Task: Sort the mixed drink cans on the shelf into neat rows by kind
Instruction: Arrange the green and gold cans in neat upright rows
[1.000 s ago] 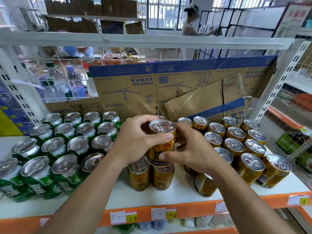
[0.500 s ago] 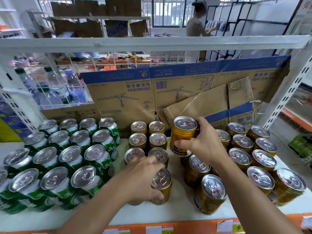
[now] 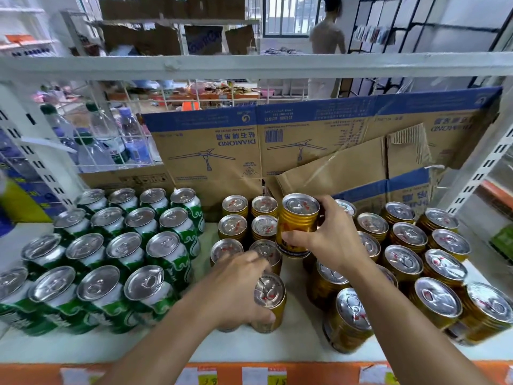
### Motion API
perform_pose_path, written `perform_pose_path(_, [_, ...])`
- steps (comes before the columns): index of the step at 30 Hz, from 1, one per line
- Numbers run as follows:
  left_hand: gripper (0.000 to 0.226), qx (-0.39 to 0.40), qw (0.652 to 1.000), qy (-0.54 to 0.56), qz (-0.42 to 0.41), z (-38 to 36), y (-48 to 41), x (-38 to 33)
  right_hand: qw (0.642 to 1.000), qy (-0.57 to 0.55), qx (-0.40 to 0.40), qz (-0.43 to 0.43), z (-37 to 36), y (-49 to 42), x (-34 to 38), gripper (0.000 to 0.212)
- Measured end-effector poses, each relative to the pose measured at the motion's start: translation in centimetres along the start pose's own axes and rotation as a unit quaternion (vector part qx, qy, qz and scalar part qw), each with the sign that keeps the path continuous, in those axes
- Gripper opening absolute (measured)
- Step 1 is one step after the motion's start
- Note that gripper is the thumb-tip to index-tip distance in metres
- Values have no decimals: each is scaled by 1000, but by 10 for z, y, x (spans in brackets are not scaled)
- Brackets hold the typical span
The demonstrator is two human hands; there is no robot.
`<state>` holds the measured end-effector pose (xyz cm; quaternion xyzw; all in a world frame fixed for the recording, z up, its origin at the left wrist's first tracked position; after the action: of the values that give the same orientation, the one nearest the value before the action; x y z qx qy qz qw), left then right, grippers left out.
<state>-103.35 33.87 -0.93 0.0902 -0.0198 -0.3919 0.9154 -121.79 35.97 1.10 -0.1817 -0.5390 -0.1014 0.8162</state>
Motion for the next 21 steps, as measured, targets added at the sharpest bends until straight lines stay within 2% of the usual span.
perform_pose_path(5, [76,-8,999,37,-11,11,-1,7,1000,-20,-4,-6,8,0,1,68])
perform_pose_path(9, [48,-73,993,93,9,26,-16,15,1000,-24,-13,-9,15,-2,2,64])
perform_pose_path(11, [41,-85,992,97,13,29,-28,15,999,-38,-27,-11,21,-3,0,63])
perform_pose_path(17, [38,-82,996,45,-11,33,-76,-2,993,-48,-112,0,53,-12,-5,63])
perform_pose_path(21, [42,-71,996,48,-21,35,-121,-21,989,-55,-140,-2,75,-19,-9,63])
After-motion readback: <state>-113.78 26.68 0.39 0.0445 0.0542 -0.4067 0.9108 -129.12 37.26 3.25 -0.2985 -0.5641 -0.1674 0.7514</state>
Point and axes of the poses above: each hand's wrist, its own y-axis away from the middle knuckle, its own z-axis out of the back of the hand, x = y × z, the point moved 3 cm from there along -y, towards the middle knuckle, and after that the axes turned 13 degrees about -y, right-handed, at the moved point
